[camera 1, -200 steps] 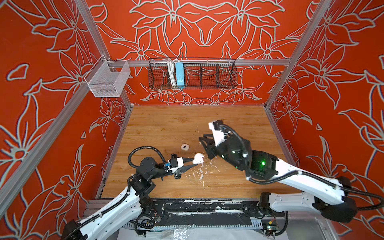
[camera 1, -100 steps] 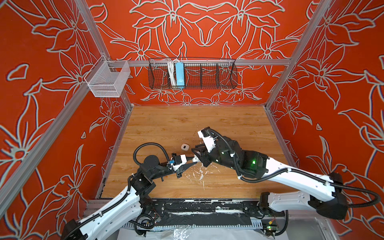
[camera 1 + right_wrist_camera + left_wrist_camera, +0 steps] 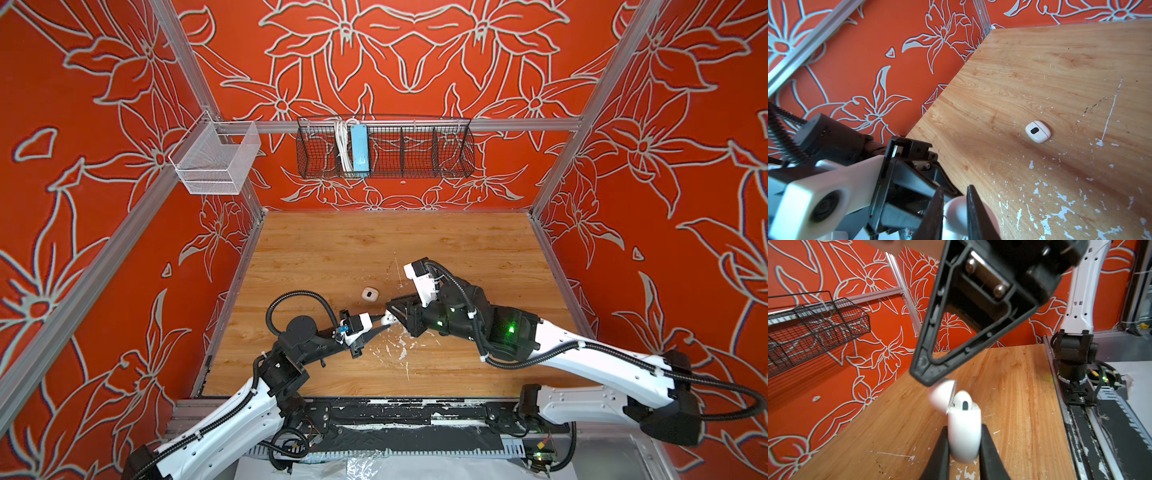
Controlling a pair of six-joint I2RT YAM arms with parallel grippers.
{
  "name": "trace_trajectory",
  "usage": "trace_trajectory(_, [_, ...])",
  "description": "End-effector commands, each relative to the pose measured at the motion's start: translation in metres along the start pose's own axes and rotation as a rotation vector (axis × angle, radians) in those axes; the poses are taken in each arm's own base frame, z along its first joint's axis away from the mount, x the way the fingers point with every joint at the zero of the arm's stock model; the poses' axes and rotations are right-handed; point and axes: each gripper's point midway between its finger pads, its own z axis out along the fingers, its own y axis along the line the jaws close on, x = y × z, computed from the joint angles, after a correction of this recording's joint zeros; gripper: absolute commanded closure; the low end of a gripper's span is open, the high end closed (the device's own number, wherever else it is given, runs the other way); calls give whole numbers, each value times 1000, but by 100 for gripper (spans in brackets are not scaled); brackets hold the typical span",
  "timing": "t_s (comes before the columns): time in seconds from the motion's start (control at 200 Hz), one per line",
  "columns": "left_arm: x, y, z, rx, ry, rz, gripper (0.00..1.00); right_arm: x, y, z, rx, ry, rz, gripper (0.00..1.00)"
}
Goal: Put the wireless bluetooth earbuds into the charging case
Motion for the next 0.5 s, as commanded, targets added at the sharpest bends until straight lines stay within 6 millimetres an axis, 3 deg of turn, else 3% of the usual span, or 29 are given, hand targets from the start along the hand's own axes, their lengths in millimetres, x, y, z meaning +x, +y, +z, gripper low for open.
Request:
trace_trajectory(0.0, [-35, 27, -5, -142, -111, 110, 100, 37, 7, -4, -68, 137, 62, 78])
trace_trajectory(0.125, [-33, 27, -5, -150, -116, 136, 100, 33, 6, -15, -61, 114, 59, 78])
trace_trajectory(0.27, [-30, 31, -2, -153, -85, 70, 100, 15, -16, -35, 77, 37, 2, 78])
trace_trajectory(0.39, [-7, 60, 3, -301, -2, -258, 100, -7, -51, -57, 288, -54, -59, 76])
trace_trajectory(0.495, [28, 69, 10, -383, 38, -569, 100, -21, -84, -68, 439, -110, -63, 69])
